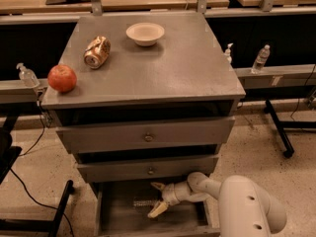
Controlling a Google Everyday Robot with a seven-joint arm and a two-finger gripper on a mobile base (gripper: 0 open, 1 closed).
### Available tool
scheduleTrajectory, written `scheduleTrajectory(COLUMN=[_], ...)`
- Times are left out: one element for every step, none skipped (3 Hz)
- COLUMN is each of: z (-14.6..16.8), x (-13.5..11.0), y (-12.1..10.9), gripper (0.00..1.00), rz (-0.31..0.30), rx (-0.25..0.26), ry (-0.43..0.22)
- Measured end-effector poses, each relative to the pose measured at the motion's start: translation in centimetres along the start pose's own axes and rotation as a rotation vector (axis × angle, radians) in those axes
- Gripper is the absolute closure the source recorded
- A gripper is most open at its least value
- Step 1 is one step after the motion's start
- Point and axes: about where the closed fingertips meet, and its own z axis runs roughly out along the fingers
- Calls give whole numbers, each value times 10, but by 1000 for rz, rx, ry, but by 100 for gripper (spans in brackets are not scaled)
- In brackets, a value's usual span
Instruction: Place water bottle into bottom drawer
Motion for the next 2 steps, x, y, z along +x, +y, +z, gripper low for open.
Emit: scheduleTrajectory(z=[-3, -32], x=[-3, -19], y=[6, 29], gripper=[12, 41], rz=[0, -3], rx=[14, 118], ry=[7, 32])
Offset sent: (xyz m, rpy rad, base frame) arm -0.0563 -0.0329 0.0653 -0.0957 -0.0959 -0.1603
